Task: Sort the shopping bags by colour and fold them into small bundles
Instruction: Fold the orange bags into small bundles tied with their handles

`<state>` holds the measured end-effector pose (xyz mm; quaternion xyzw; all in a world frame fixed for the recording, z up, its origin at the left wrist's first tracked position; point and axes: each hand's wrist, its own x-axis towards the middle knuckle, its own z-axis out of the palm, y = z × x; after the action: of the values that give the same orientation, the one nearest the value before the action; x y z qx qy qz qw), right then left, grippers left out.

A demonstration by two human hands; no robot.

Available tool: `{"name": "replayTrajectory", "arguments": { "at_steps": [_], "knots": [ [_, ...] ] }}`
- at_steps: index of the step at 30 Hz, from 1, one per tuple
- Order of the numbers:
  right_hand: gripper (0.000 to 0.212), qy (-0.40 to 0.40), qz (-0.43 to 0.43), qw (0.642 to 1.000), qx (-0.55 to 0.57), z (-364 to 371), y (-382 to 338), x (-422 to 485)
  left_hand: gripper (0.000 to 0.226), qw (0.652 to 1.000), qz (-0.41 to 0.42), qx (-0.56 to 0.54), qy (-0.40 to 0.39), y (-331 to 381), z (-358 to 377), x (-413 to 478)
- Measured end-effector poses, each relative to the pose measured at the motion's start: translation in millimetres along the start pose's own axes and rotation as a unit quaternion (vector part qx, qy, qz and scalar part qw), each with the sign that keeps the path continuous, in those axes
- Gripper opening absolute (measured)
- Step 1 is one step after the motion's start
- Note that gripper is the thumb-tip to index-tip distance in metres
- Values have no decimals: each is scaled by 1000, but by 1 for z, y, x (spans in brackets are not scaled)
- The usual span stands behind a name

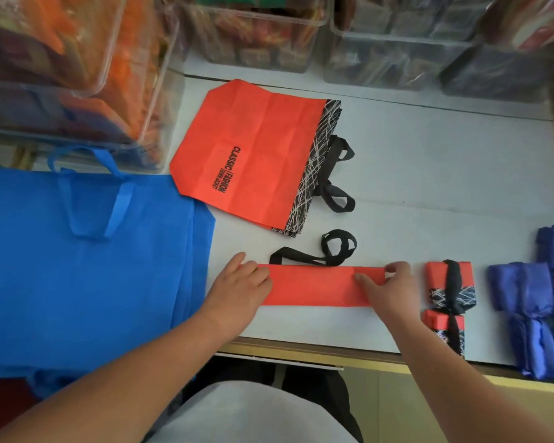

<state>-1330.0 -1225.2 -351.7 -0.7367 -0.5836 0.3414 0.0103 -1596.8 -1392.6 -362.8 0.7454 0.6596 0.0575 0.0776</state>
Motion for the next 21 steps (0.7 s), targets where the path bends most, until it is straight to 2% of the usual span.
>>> {"name": "replayTrajectory", "arguments": {
  "at_steps": [2,6,8,10,12,14,16,18,19,21],
  "knots": [
    [69,3,15,1000,-2,1,-5,2,52,999,-24,-15,-37,-2,7,-5],
    [54,-36,57,996,60,-4,-10,14,51,990,-55,-91,-89,-8,7,-15],
    [46,-51,50,992,101,-13,-17,21,50,985,-56,-139,-88,-10,5,-17],
    [46,-22,26,994,100,-24,-30,28,47,981,-38,-176,-74,-5,6,-18],
    [49,79,-40,996,5,-29,-39,35,49,984,-21,-161,-72,9,10,-14],
    [45,176,-136,972,-81,-30,-46,39,59,987,-34,-130,-86,28,15,-7],
    [34,204,-247,942,-96,-22,-47,28,73,987,-59,-117,-94,44,21,-2],
    [27,161,-349,919,-84,-2,-37,2,82,984,-77,-130,-96,53,24,3],
    [27,105,-375,919,-66,12,-29,-13,82,982,-84,-143,-90,55,24,6],
    [35,-26,-355,934,-16,35,-10,-34,75,976,-101,-178,-69,58,24,12]
  ]
}}
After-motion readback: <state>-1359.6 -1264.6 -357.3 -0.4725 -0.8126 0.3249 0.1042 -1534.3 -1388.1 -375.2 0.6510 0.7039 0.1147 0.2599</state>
